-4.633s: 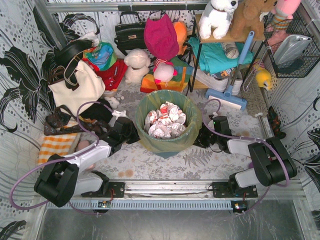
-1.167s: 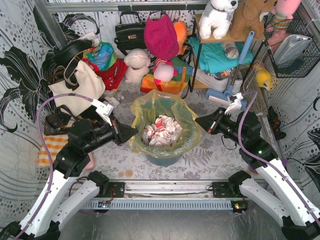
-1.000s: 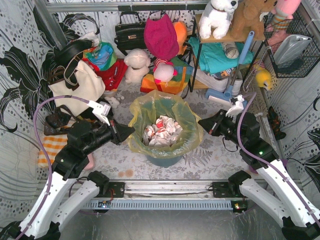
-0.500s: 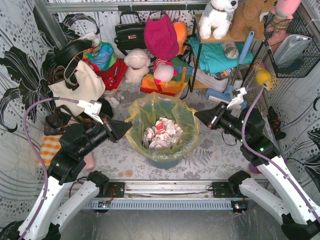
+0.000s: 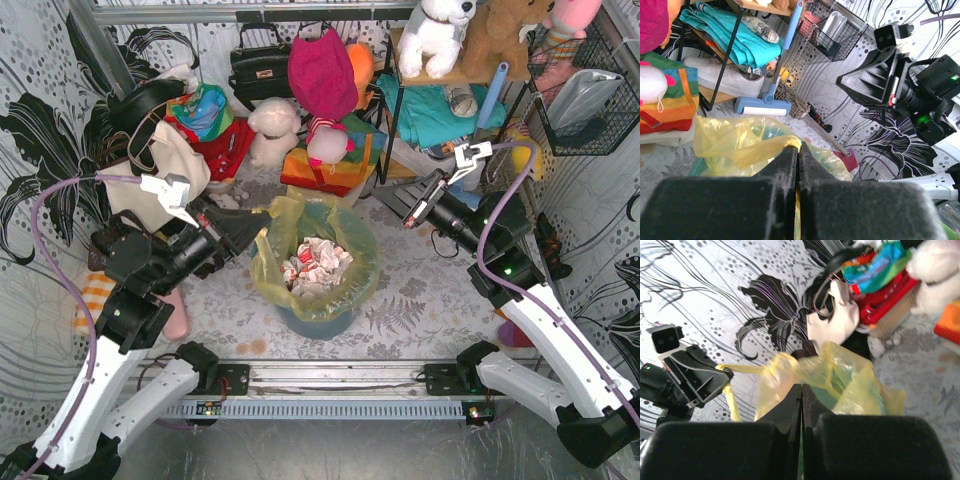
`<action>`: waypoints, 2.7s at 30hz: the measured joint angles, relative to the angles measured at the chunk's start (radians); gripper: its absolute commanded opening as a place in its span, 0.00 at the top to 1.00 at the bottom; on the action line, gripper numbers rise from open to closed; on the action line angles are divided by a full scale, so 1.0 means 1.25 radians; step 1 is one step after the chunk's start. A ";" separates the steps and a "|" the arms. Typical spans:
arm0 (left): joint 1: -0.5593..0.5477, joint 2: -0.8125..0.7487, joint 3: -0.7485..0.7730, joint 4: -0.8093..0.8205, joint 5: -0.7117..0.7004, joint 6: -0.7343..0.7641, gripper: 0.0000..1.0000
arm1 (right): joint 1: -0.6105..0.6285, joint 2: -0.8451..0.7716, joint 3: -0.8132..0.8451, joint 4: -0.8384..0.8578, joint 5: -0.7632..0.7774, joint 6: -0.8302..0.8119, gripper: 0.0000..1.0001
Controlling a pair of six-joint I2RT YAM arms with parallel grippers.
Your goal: Tie the trash bag
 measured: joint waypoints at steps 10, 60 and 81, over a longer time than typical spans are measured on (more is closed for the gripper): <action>0.000 0.081 0.002 -0.011 -0.019 0.008 0.93 | 0.001 -0.032 0.046 -0.214 0.121 -0.049 0.68; 0.000 0.350 0.034 0.635 0.423 -0.461 0.93 | 0.001 -0.130 -0.401 -0.084 0.011 0.226 1.00; 0.000 0.120 0.048 0.048 -0.020 -0.114 0.94 | 0.001 -0.070 -0.122 0.027 0.093 0.137 1.00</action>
